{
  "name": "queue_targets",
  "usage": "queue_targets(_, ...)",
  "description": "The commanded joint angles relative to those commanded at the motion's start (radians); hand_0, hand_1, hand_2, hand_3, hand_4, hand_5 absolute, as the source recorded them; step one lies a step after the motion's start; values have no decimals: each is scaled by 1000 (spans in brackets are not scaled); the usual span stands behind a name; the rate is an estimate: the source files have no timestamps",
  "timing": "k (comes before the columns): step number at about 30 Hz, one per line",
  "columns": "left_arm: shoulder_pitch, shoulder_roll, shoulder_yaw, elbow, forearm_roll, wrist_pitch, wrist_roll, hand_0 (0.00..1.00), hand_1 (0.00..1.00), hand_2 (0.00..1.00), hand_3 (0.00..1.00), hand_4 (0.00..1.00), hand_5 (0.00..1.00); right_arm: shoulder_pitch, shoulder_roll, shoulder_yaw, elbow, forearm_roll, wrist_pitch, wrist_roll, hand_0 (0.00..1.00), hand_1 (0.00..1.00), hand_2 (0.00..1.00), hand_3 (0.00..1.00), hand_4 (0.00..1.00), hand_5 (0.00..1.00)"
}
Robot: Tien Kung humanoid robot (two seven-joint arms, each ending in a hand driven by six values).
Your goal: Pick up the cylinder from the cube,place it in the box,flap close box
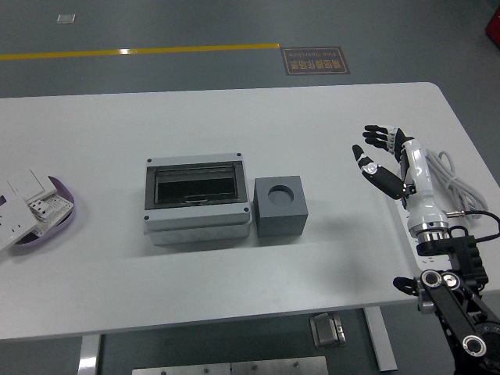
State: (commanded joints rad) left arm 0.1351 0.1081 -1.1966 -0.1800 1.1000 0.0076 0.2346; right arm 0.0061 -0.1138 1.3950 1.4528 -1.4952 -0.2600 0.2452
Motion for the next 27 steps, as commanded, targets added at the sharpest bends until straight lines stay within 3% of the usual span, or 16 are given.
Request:
queue_targets(11, -9, -2, -18, 0, 38, -2, 16, 603, 605, 560, 590, 661, 195, 2, 6, 0, -24, 75, 17, 7, 729, 645, 651, 726, 745, 232)
queue_targets(27, -8, -14, -33, 0, 56, -1, 27, 603, 605, 560, 592, 661, 195, -2, 12, -6, -31, 111, 24, 4, 729, 639, 654, 710, 745, 231)
